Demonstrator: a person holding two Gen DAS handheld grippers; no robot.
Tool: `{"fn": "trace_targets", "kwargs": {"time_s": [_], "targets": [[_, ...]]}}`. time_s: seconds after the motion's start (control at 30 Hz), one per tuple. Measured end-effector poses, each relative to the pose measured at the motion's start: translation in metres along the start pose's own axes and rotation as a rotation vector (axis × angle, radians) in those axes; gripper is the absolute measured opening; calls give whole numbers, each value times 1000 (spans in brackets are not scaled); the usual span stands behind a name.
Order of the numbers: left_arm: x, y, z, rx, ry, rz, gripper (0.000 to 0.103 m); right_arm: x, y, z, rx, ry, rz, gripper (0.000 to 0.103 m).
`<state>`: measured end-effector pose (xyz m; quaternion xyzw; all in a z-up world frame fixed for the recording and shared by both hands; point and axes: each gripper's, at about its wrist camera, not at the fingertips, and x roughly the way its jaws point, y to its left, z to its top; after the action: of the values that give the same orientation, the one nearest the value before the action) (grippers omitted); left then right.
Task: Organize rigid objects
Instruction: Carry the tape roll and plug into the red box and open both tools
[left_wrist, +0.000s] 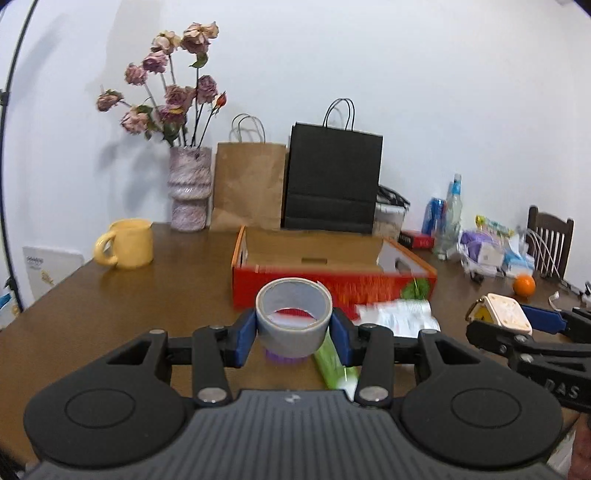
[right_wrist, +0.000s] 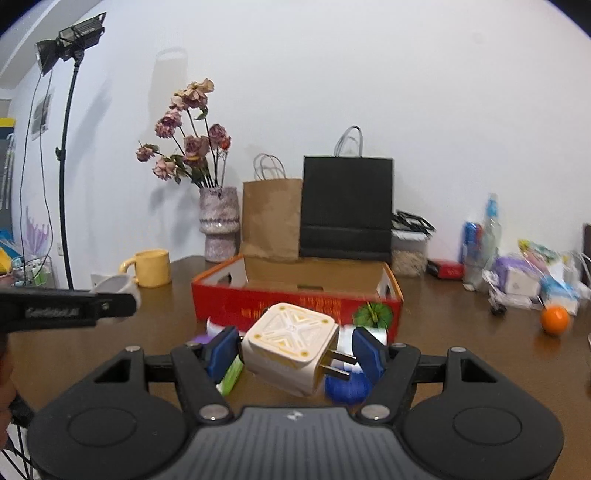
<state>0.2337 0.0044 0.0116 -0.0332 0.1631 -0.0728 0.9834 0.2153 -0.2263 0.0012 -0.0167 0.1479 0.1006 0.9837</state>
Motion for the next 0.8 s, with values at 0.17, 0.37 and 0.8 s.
{"fn": "trace_targets", "kwargs": {"time_s": [0.17,0.37,0.8], "targets": [[66,4,52,38,-21,17,43,61,-23,52,-36,-10,32,67],[163,16,108,12,26,22,43,157,-60,110,-55,-1,23,67],[408,51,109,8,528,42,44,416,-113,118,-46,456,59,67]]}}
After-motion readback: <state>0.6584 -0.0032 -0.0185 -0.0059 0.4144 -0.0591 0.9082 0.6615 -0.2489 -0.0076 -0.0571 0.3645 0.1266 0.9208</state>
